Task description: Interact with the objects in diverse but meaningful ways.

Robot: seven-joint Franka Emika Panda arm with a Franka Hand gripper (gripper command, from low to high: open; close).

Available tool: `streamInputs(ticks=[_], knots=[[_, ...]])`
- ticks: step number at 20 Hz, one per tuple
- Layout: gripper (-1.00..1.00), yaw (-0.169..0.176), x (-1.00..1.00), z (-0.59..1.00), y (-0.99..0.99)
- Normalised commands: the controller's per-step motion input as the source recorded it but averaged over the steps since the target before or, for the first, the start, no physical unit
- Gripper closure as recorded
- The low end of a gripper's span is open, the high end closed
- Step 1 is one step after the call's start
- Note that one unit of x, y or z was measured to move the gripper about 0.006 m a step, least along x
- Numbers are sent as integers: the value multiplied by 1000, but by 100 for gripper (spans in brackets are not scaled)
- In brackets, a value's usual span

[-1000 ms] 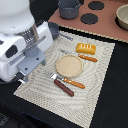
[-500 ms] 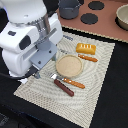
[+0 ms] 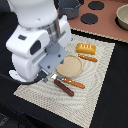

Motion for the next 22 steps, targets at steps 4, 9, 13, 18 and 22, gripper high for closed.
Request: streamInputs(ticks=[4,9,13,18,22], knots=[[-100,-55,542,-48,0],[-100,-16,421,-15,13],[-100,-4,389,-66,-4],[-100,-5,521,-82,-56],[-100,-31,622,-3,-94]])
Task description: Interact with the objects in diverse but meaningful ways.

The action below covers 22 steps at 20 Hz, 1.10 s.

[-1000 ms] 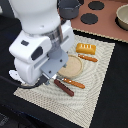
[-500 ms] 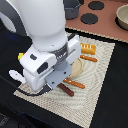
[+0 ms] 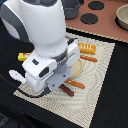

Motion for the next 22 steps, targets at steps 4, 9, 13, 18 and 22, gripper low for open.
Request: streamInputs(ticks=[4,9,13,18,22], knots=[[-100,-71,703,139,-132],[-100,-97,650,187,-203],[-100,-69,489,29,-142],[-100,-1,273,-2,-66],[-100,7,131,-31,-94]])
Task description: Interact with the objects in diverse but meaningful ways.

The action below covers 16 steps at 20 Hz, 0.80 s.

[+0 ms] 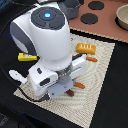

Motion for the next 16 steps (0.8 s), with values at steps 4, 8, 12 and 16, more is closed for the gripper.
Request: streamInputs(ticks=[4,8,12,16], knots=[[-100,6,94,-2,-140],[100,0,113,0,-181],[100,0,164,0,-168],[100,0,232,0,-150]])
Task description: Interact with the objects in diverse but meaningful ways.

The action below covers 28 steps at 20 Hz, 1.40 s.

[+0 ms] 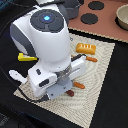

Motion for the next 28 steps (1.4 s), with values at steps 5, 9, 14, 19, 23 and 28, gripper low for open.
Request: streamInputs(ticks=[5,9,14,19,23,28], knots=[[100,0,215,-2,-201],[100,0,314,33,-196],[100,-23,35,907,-214],[100,0,-28,1000,163],[100,1,-4,1000,376],[100,8,-230,911,585]])
